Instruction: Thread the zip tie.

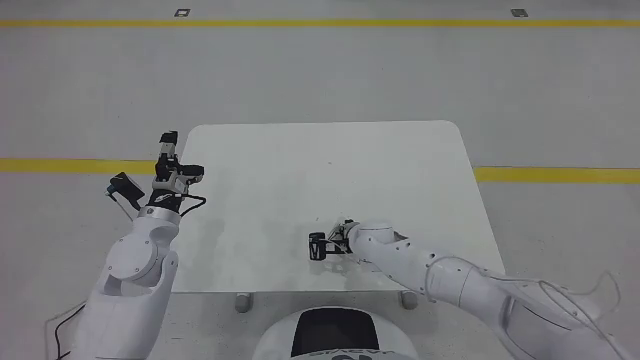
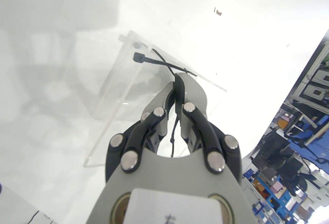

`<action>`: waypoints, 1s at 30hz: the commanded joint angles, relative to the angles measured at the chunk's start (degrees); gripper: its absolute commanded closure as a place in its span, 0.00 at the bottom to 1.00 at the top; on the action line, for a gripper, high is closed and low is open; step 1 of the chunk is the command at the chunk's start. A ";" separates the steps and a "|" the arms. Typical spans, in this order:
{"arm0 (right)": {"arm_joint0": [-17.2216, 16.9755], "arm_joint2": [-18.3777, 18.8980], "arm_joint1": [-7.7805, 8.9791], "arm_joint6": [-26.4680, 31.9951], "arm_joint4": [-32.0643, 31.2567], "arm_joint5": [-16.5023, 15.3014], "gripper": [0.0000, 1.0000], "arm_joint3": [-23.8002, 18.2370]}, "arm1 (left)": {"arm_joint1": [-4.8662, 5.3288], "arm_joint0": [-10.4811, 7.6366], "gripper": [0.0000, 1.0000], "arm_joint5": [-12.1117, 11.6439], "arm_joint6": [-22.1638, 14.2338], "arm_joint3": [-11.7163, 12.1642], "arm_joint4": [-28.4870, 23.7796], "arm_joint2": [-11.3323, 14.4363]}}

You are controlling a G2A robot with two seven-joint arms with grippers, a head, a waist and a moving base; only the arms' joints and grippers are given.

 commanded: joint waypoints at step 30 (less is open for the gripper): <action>-0.70 0.83 1.55 1.50 -1.33 0.01 1.00 -3.29 | 0.00 0.00 0.00 0.00 0.00 0.00 0.00 0.00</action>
